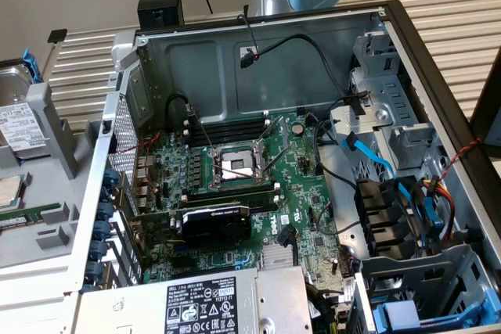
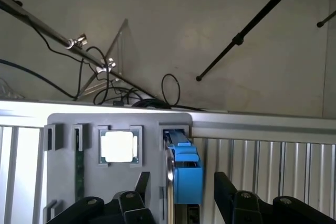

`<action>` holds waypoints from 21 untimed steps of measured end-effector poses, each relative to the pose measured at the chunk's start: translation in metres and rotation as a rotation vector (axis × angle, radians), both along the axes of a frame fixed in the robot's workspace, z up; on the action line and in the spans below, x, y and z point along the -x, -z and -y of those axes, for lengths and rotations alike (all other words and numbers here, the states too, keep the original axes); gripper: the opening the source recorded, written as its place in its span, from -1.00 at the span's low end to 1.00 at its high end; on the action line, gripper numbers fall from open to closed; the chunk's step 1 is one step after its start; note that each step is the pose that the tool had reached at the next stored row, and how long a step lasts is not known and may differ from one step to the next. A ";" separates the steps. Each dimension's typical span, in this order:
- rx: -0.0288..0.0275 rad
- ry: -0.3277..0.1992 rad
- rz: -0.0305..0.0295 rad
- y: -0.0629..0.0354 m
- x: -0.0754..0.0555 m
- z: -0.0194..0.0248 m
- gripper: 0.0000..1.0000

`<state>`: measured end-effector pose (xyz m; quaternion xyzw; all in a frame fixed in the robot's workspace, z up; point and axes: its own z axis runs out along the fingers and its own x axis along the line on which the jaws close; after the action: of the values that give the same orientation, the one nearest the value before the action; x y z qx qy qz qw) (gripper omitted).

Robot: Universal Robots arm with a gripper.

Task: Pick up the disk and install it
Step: 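Pick up the disk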

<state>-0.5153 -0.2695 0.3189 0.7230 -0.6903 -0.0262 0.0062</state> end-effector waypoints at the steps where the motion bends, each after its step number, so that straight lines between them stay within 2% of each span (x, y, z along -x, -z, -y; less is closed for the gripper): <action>1: -0.0001 0.000 0.0000 0.0016 0.000 0.0000 0.20; 9: -0.0003 -0.004 -0.0001 0.0098 0.000 -0.0004 0.20; 21: -0.0002 -0.050 -0.0002 0.0113 0.001 -0.0030 0.20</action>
<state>-0.5161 -0.2665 0.3075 0.7401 -0.6720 -0.0262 0.0068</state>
